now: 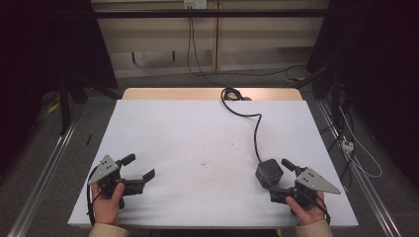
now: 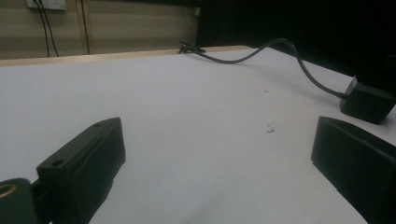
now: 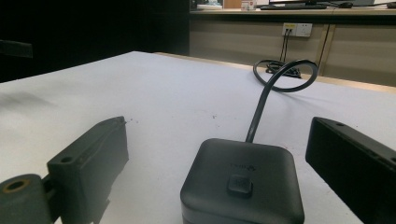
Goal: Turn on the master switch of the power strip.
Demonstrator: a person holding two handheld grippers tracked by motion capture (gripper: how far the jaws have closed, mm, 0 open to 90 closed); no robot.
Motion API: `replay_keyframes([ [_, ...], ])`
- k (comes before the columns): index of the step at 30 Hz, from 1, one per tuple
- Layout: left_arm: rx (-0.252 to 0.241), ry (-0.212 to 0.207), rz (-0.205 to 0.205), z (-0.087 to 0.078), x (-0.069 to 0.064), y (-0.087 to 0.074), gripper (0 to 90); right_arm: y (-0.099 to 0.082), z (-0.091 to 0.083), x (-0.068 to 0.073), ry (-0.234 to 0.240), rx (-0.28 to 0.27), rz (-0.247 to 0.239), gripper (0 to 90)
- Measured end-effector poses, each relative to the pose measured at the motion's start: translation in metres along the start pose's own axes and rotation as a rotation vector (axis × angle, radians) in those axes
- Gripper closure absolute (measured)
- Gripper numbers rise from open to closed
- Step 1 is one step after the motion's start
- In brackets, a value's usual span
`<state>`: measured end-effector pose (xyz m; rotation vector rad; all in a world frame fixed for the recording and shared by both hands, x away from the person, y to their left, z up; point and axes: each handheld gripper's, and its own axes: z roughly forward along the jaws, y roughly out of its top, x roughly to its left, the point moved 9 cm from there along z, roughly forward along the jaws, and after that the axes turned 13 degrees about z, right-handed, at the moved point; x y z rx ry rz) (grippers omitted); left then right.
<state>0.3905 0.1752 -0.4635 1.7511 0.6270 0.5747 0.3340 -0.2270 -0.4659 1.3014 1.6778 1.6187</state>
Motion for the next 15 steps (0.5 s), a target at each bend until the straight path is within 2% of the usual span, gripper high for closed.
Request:
replay_keyframes([
  [15, -0.008, -0.011, 0.008, 0.0007, -0.0022, 0.0024, 2.6, 0.0031, -0.0003, -0.0022, -0.008, -0.007, -0.002, 6.5],
])
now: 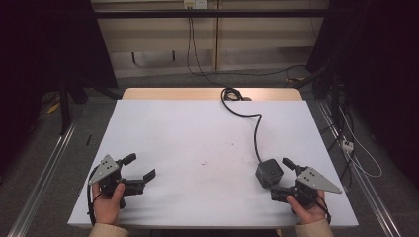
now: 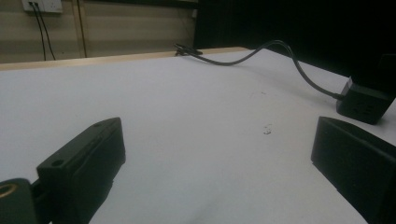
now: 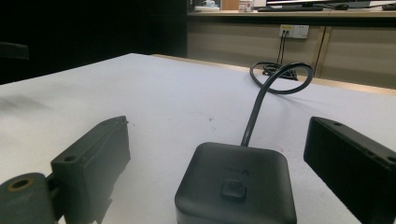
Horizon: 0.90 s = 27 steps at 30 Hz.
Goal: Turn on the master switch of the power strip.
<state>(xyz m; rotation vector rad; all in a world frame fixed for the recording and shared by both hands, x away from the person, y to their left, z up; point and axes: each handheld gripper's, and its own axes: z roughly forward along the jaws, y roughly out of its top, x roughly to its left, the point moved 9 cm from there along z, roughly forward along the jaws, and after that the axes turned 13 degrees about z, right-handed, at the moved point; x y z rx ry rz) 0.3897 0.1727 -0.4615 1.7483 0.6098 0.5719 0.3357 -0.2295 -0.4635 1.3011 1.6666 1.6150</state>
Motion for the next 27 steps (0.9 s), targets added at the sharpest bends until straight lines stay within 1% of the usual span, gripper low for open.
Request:
replay_keyframes([
  [8, -0.004, 0.003, 0.000, -0.0016, 0.0004, 0.0005, 2.6, 0.0018, 0.0014, -0.0007, -0.005, -0.002, 0.001, 8.4],
  [9, -0.007, 0.003, -0.002, -0.0017, 0.0004, 0.0010, 2.6, 0.0015, 0.0016, -0.0010, -0.006, 0.002, -0.005, 9.7],
  [19, -0.006, -0.001, -0.001, -0.0004, -0.0005, 0.0010, 2.6, 0.0044, 0.0003, -0.0021, -0.012, -0.004, -0.006, 13.6],
  [20, -0.007, -0.001, 0.000, -0.0006, -0.0005, 0.0011, 2.6, 0.0049, 0.0008, -0.0018, -0.014, -0.006, 0.002, 14.7],
  [23, -0.008, 0.001, 0.001, -0.0011, 0.0001, 0.0015, 2.6, 0.0054, 0.0009, -0.0020, -0.014, -0.005, -0.003, 15.8],
  [27, -0.007, 0.001, 0.001, -0.0010, 0.0001, 0.0012, 2.6, 0.0073, 0.0013, -0.0038, -0.025, -0.007, -0.006, 19.3],
])
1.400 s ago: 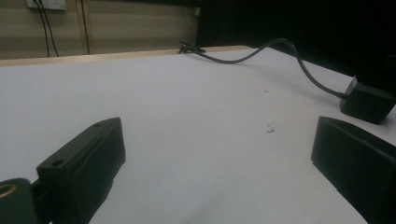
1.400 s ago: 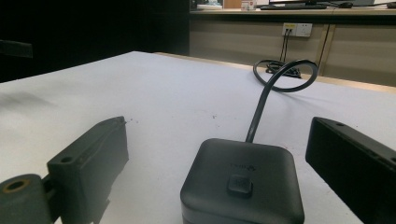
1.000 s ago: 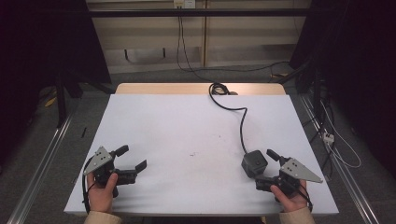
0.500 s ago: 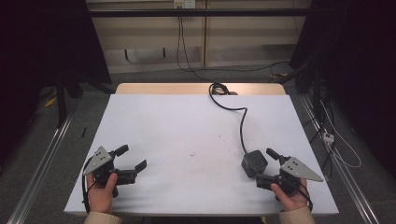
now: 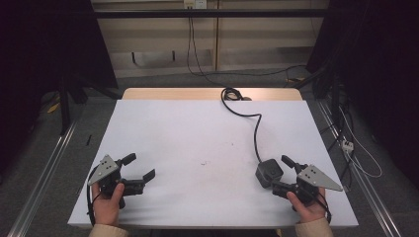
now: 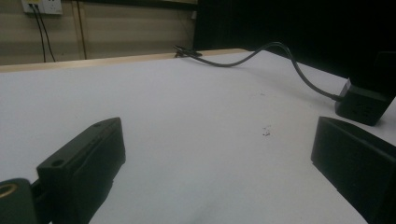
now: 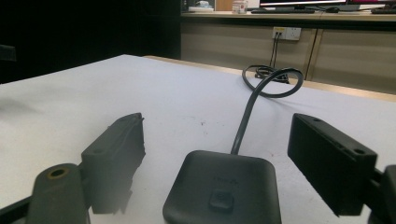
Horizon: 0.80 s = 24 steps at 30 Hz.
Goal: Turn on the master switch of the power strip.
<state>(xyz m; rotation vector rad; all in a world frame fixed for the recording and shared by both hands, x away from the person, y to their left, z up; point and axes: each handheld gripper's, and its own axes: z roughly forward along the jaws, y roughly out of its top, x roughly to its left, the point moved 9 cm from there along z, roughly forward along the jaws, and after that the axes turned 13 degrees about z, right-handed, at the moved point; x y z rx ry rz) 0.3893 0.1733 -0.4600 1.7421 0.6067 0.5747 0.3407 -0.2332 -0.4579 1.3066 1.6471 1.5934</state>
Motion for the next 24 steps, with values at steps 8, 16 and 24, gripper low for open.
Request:
replay_keyframes([
  [8, -0.002, 0.001, -0.001, 0.0003, -0.0001, 0.0004, 2.6, 0.0021, -0.0002, -0.0014, -0.004, 0.001, 0.019, 25.5],
  [16, 0.000, -0.003, 0.001, 0.0011, -0.0011, 0.0003, 2.6, 0.0028, 0.0003, -0.0011, 0.006, 0.007, 0.017, 31.3],
  [24, -0.001, -0.003, 0.006, 0.0014, -0.0013, 0.0011, 2.6, 0.0044, 0.0002, -0.0019, 0.006, 0.015, 0.018, 35.9],
])
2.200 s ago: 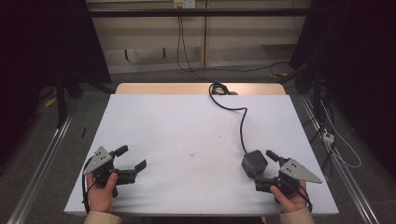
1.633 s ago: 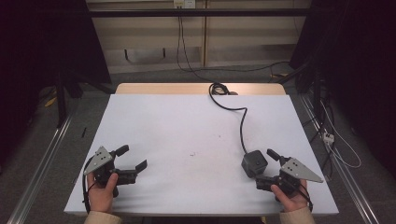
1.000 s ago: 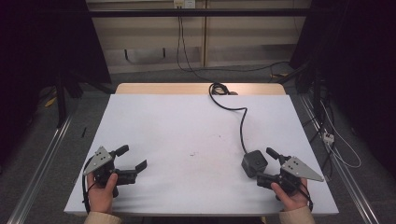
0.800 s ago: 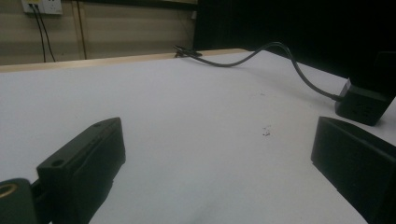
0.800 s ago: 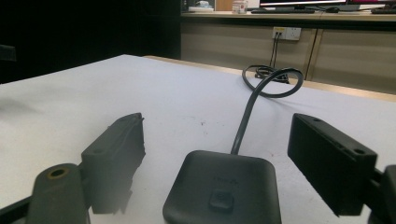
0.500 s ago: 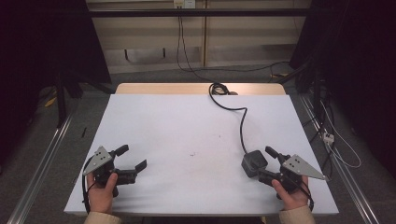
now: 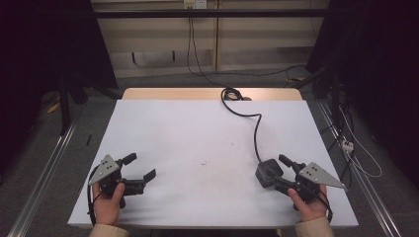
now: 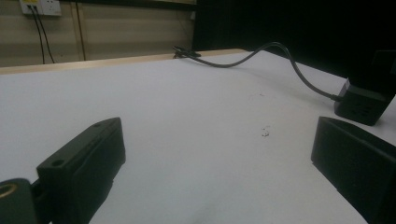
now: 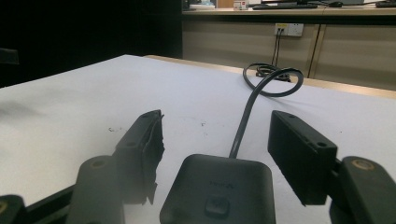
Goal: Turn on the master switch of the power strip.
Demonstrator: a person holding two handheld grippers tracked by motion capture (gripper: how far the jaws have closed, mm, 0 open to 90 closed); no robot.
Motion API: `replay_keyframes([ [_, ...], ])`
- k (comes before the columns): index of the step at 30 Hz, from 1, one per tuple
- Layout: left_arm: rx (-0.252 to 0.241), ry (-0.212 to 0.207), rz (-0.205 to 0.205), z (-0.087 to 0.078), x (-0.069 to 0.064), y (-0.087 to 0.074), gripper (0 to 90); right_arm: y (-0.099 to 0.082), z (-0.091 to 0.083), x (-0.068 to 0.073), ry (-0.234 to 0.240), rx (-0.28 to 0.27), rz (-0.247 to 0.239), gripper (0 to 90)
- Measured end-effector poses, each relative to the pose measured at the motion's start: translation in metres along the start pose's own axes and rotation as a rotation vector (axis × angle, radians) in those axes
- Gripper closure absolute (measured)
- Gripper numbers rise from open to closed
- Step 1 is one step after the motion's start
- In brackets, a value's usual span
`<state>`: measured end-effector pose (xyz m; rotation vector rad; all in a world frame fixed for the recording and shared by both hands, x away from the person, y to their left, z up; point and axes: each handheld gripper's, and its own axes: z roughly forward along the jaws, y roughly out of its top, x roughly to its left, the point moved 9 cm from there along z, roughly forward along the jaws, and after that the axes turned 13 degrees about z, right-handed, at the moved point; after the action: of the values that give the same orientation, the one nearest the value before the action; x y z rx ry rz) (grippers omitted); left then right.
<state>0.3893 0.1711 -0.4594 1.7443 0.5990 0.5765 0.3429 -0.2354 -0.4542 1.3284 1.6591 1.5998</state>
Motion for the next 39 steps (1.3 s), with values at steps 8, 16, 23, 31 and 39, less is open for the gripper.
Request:
replay_keyframes([
  [8, -0.001, 0.000, -0.001, 0.0001, 0.0000, -0.0001, 2.6, -0.0002, 0.0005, -0.0026, -0.009, 0.014, 0.011, 43.9],
  [16, 0.005, -0.006, -0.002, 0.0014, -0.0009, -0.0012, 2.6, -0.0009, 0.0003, -0.0043, -0.005, 0.029, 0.011, 49.6],
  [23, 0.004, -0.005, -0.002, 0.0013, -0.0007, -0.0011, 2.6, -0.0027, 0.0004, -0.0024, 0.012, 0.052, 0.010, 58.0],
  [31, 0.004, -0.006, -0.003, 0.0016, -0.0011, -0.0010, 2.6, -0.0042, -0.0004, -0.0024, 0.029, 0.075, 0.001, 69.3],
  [39, 0.004, -0.005, -0.003, 0.0016, -0.0011, -0.0010, 2.6, -0.0046, -0.0009, -0.0032, 0.037, 0.085, 0.005, 73.2],
])
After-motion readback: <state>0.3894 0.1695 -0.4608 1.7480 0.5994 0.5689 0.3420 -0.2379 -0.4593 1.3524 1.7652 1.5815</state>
